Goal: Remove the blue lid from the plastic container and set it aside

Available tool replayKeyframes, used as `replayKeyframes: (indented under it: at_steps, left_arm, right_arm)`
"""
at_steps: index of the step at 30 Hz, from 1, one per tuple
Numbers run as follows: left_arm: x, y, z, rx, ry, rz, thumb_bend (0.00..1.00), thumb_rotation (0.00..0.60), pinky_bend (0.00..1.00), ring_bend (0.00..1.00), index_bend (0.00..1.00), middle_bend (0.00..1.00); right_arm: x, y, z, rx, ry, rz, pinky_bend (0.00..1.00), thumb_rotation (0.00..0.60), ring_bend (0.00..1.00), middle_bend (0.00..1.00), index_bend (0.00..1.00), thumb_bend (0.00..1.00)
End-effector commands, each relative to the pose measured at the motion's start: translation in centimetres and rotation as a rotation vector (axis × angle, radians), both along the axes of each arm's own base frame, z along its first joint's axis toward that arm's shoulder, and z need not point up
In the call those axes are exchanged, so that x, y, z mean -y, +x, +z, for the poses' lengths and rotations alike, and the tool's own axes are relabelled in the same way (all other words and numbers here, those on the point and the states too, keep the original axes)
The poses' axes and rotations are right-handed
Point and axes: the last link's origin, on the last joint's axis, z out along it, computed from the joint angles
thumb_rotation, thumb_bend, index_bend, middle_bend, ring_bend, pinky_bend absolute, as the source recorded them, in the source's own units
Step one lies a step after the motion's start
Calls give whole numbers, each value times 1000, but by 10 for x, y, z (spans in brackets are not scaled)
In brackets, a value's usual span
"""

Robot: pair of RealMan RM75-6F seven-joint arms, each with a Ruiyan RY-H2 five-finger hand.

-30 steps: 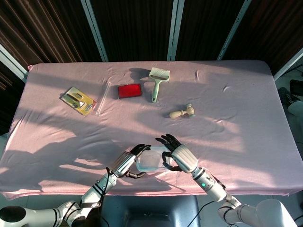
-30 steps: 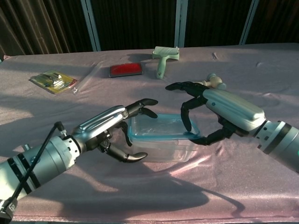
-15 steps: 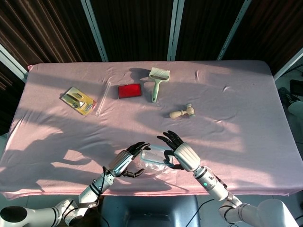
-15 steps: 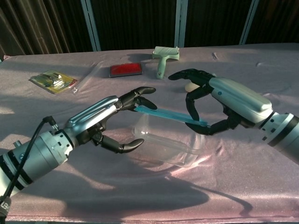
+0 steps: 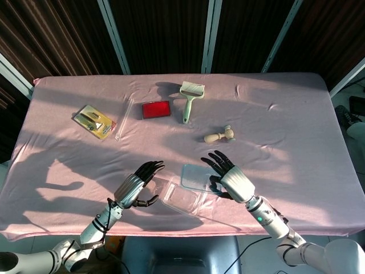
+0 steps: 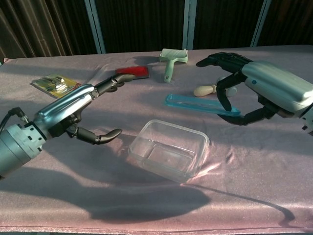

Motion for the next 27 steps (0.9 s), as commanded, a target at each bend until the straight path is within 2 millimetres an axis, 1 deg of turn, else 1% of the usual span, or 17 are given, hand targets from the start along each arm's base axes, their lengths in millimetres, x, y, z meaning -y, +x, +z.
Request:
replayKeyframes:
  at_steps: [1,5,7,10,12,13,14,15,16,18,21,23,27]
  left_arm:
    - [0,-20,21,-58,56,16,327,600,63,0,0,0]
    - [1,-50,45,-151,108,67,327,600,54,0,0,0]
    - [1,-64,56,-184,126,101,326,600,49,0,0,0]
    - [4,-90,73,-233,171,165,327,600,37,0,0,0]
    - [5,-103,82,-259,197,198,325,600,30,0,0,0]
    - [7,-111,87,-274,214,219,325,600,29,0,0,0]
    - [8,-116,90,-287,226,233,325,600,27,0,0,0]
    - [9,-122,94,-299,239,245,325,600,25,0,0,0]
    - [10,-128,99,-310,256,261,326,600,23,0,0,0]
    - [14,-135,105,-322,277,281,327,600,18,0,0,0]
    - [22,-147,117,-348,317,312,327,600,6,0,0,0]
    - [29,-155,126,-377,339,340,327,600,1,0,0,0]
    - [46,-166,143,-436,365,404,331,600,0,0,0,0]
  right_arm:
    - [10,-18,18,-81,-82,-19,0,600,33,221,787,489]
    - [22,-43,31,-171,-118,-98,0,600,33,221,774,487]
    - [26,-54,33,-214,-126,-141,0,600,33,221,718,485]
    - [29,-68,27,-265,-96,-219,0,600,24,191,508,485]
    - [29,-73,21,-287,-71,-253,0,600,4,131,298,484]
    - [28,-75,17,-304,-54,-270,0,600,1,110,228,483]
    - [27,-76,14,-315,-41,-283,0,600,0,76,120,463]
    - [26,-76,11,-323,-29,-291,0,600,0,60,72,439]
    - [24,-76,8,-332,-16,-300,0,600,0,39,24,388]
    - [20,-75,4,-340,5,-313,0,600,0,11,0,262]
    - [11,-72,4,-330,52,-336,0,600,0,0,0,153]
    - [4,-71,9,-327,83,-350,0,600,0,0,0,118]
    - [-11,-68,26,-326,94,-361,0,600,0,0,0,97]
